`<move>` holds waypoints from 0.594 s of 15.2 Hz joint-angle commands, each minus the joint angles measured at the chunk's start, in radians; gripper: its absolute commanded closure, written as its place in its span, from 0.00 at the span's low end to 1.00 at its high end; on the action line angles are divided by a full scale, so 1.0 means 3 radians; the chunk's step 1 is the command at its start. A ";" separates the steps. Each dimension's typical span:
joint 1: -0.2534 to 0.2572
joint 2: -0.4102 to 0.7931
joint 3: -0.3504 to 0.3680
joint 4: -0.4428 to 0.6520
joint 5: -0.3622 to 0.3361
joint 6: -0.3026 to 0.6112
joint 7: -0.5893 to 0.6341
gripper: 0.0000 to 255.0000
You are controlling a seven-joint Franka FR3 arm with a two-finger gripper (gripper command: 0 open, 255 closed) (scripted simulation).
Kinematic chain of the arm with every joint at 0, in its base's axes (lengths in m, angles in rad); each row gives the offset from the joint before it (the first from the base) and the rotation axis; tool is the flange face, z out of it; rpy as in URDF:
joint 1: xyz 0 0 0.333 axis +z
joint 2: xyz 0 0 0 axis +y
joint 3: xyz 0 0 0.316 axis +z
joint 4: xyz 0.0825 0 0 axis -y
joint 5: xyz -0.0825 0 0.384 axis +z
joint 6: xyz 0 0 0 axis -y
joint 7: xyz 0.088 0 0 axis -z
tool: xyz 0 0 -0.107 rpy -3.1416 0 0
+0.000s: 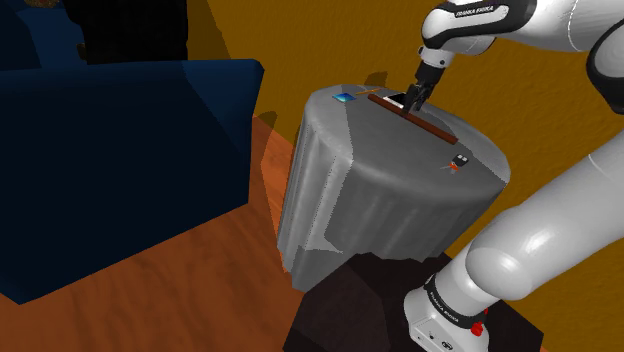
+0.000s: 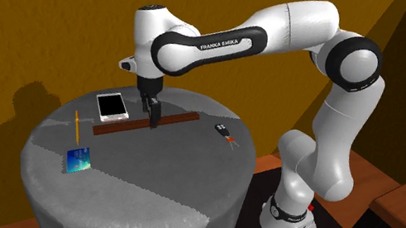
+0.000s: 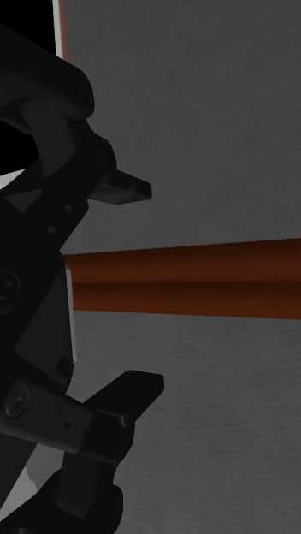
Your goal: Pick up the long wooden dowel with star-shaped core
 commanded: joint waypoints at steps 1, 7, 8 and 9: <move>-0.0006 0.0020 -0.0012 -0.0074 0.0007 0.0094 -0.0015 0.00; -0.0007 0.0018 -0.0013 -0.0100 0.0005 0.0118 -0.0015 1.00; -0.0007 0.0018 -0.0013 -0.0100 0.0005 0.0118 -0.0015 1.00; -0.0007 0.0018 -0.0013 -0.0100 0.0005 0.0118 -0.0016 1.00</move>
